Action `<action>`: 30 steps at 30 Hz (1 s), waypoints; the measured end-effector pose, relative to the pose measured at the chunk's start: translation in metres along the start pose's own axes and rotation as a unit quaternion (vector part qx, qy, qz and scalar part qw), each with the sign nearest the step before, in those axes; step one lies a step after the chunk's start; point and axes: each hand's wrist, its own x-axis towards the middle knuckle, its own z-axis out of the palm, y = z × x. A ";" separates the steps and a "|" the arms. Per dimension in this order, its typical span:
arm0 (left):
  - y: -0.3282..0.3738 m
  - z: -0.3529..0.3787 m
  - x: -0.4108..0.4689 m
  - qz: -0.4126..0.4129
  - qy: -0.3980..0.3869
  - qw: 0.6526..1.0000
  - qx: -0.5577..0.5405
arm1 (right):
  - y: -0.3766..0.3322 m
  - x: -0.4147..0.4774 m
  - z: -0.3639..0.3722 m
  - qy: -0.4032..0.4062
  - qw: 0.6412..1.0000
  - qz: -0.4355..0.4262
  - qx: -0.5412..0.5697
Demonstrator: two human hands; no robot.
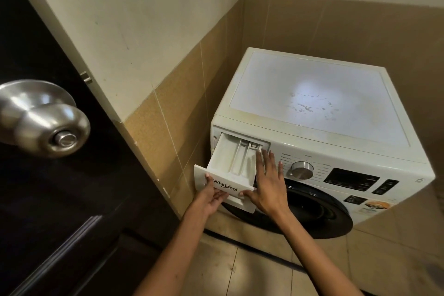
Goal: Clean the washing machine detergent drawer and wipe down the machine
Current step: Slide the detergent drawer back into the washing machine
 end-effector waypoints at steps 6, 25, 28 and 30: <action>-0.002 0.022 -0.004 0.007 -0.040 0.998 -0.049 | -0.003 0.011 -0.006 0.011 0.999 0.037 -0.027; 0.039 0.097 0.064 0.009 -0.098 0.994 -0.038 | 0.054 0.134 -0.019 -0.067 0.992 -0.073 -0.078; 0.043 0.102 0.071 0.013 -0.102 0.992 -0.073 | 0.060 0.162 -0.036 -0.056 0.994 -0.091 0.020; 0.047 0.102 0.073 0.020 -0.099 0.991 -0.083 | 0.058 0.180 -0.035 -0.049 0.994 -0.088 0.028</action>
